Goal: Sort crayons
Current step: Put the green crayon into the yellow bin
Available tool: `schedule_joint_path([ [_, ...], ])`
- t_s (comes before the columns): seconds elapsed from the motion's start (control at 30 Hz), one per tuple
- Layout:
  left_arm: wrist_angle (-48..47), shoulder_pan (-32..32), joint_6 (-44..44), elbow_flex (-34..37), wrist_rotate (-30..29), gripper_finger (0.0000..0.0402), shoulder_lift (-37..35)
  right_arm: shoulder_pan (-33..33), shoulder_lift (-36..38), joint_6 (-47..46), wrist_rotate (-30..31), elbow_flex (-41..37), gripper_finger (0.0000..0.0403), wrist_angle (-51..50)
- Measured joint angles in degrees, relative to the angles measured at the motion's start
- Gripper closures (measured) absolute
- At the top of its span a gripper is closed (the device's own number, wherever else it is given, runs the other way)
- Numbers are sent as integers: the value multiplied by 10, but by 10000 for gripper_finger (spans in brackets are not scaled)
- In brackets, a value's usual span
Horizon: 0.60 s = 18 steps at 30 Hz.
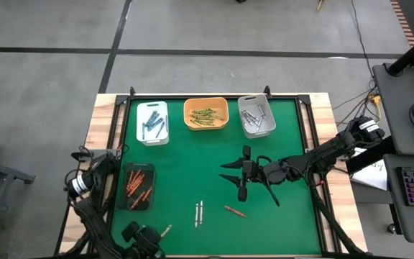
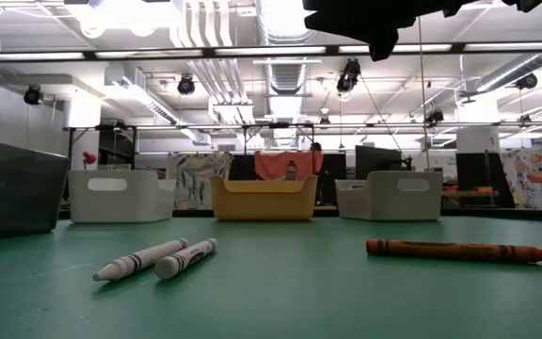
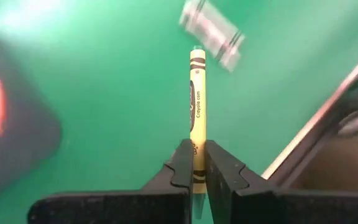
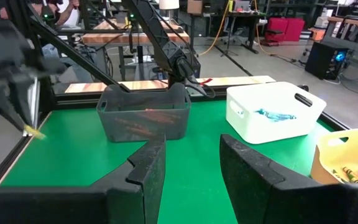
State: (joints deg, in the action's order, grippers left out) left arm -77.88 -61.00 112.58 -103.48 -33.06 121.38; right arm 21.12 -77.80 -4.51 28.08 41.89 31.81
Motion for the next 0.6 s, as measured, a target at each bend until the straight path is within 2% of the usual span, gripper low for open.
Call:
schedule_joint_path([
  [0.13, -69, 17, -67, -72, -113, 401, -3, 0, 0, 0, -12, 0, 262, 0],
  [0.23, -105, 35, -154, -129, -168, 401, -3, 0, 4, 0, -49, 0, 264, -1],
  [0.47, -106, 100, -471, -255, -176, 401, -3, 6, 39, 0, -72, 0, 274, -36],
  [0.6, -114, 130, -613, -302, -203, 401, -3, 16, 68, 0, -72, 0, 278, -71],
])
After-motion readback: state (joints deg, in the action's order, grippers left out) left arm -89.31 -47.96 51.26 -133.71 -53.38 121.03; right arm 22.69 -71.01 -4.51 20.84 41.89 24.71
